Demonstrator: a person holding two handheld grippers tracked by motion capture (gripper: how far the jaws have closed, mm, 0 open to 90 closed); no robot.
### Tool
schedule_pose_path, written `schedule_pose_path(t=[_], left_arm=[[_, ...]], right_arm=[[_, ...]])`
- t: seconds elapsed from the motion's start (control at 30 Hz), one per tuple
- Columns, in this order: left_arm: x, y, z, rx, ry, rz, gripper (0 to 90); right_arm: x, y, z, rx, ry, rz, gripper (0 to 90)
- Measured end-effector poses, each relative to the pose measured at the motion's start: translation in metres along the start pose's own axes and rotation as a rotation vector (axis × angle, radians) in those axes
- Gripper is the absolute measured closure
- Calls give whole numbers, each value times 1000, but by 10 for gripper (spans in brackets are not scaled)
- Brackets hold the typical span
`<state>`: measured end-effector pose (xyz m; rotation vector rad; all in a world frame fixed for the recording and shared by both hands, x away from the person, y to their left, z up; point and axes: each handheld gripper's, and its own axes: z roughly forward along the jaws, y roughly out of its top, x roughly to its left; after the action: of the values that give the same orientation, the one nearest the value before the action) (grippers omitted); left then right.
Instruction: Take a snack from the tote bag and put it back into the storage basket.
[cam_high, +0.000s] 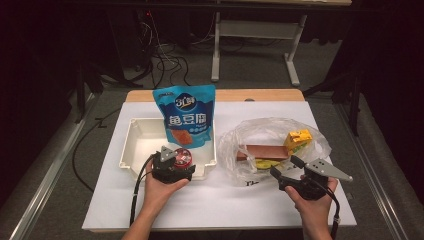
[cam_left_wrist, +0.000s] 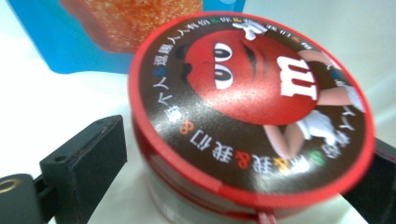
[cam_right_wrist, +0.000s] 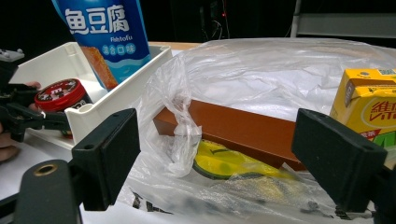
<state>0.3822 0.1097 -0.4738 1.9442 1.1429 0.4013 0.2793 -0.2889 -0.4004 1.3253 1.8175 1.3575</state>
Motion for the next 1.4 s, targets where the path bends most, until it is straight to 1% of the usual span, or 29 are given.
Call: schedule_pose_path(t=[0.07, 0.1, 0.13, 0.17, 0.2, 0.27, 0.33, 0.37, 0.4, 0.43, 0.47, 0.5, 0.53, 0.57, 0.6, 0.63, 0.67, 0.7, 0.73, 0.77, 0.83, 0.9, 1.0, 1.13, 1.2, 1.4], left_arm=[[-3, 1, -7, -4, 19, -2, 59], [-4, 2, -10, -12, 11, -12, 65], [-6, 3, -15, -3, 10, -16, 70], [-7, 3, -18, -1, 25, -21, 70], [-8, 3, -22, -13, 46, -20, 78], [-10, 1, -30, -13, 52, -54, 105], [-12, -1, -39, -13, 53, -57, 135], [-13, -2, -42, -11, 69, -55, 144], [-14, -4, -46, -7, 95, -51, 175], [-15, -7, -49, -14, 103, -56, 219], [-16, -9, -52, -17, 97, -61, 269], [-17, -11, -55, -18, 101, -61, 324], [-19, -13, -57, -21, 111, -64, 400], [-20, -16, -59, -32, 107, -66, 497], [-21, -17, -60, -33, 99, -63, 588], [-22, -18, -60, -29, 96, -72, 676], [-22, -18, -60, -33, 85, -88, 762], [-21, -18, -60, -37, 62, -110, 829], [-21, -19, -59, -35, 32, -122, 900], [-21, -19, -58, -32, 15, -130, 900], [-22, -18, -56, -35, 10, -139, 900], [-22, -17, -56, -51, 18, -151, 900], [-20, -16, -55, -54, 26, -152, 900], [-15, -15, -54, -66, 39, -166, 900], [-12, -14, -54, -71, 47, -171, 900], [1, -10, -51, -90, 60, -206, 900]], right_arm=[[1, 0, 0, 3, 2, -3, 153], [1, 0, 0, 3, 3, -8, 153], [1, 0, 0, 3, 2, -9, 152], [1, 0, 0, 3, 2, -8, 152], [1, 0, -1, 2, 3, -7, 152], [0, 0, -1, 2, 0, -6, 152], [-1, 0, -2, 1, -4, -4, 152], [-1, 0, -2, 0, -3, -3, 152], [-2, 0, -2, 0, -2, -2, 152], [-2, -1, -2, 1, -5, -4, 152], [-2, -1, -2, 2, -3, -1, 152], [-2, -1, -1, 2, -4, -1, 152], [-2, -1, -1, 4, -6, -1, 152], [-2, -1, -1, 4, -6, -2, 152], [-2, -1, -1, 5, -6, 0, 152], [-2, -1, -1, 6, -5, 1, 152], [-2, -1, -1, 8, -6, 1, 152], [-2, -2, -1, 9, -7, 4, 153], [-2, -2, 0, 10, -6, 2, 153], [-2, -2, 0, 10, -5, 3, 153], [-2, -2, 0, 9, -4, 0, 153], [-2, -2, 0, 12, -6, 0, 153], [-2, -2, 1, 11, -4, -1, 154], [-1, -2, 1, 14, -4, -2, 154], [-2, -3, 1, 18, -5, -1, 154], [-2, -3, 2, 18, -6, -2, 155]])
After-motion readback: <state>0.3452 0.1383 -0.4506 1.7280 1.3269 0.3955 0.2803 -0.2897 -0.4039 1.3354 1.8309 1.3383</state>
